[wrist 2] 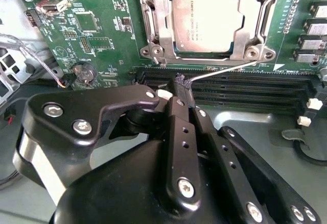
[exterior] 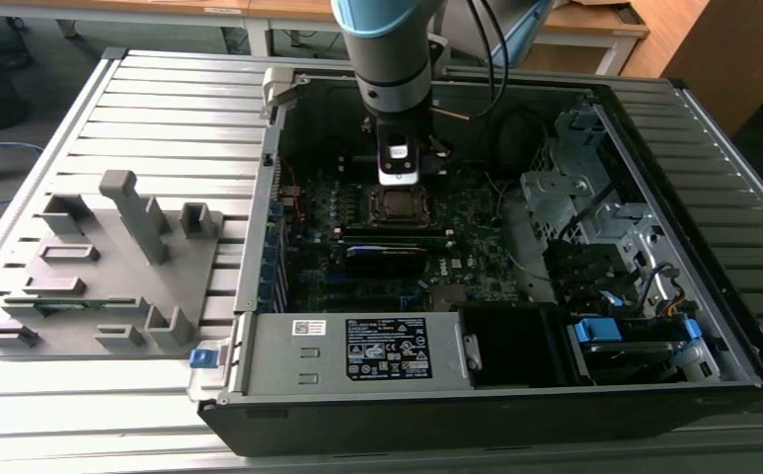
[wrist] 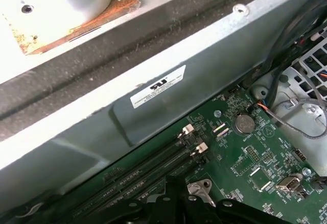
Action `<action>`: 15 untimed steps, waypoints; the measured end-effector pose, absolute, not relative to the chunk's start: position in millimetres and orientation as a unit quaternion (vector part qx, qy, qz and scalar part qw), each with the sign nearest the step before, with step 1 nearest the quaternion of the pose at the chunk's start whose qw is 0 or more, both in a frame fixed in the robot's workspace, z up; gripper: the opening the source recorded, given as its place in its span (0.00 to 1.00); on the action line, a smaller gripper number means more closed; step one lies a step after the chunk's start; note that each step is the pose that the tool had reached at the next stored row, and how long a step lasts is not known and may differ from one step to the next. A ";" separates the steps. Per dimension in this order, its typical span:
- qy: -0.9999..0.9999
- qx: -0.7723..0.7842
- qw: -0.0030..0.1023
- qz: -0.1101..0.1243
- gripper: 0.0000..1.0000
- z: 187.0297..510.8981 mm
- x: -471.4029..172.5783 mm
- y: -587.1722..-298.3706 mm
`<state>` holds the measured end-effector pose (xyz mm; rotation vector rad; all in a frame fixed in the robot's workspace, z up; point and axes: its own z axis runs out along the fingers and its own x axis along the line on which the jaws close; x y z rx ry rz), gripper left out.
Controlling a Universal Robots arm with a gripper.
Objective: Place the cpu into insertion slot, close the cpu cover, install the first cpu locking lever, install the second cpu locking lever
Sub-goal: 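Install the first cpu locking lever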
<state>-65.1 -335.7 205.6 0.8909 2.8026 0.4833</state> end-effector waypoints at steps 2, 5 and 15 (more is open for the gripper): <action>0.937 0.298 0.081 0.162 0.11 205.7 -65.2 -335.2; 0.937 0.299 0.081 0.162 0.11 205.7 -65.6 -334.2; 0.937 0.298 0.083 0.162 0.11 204.1 -68.4 -333.1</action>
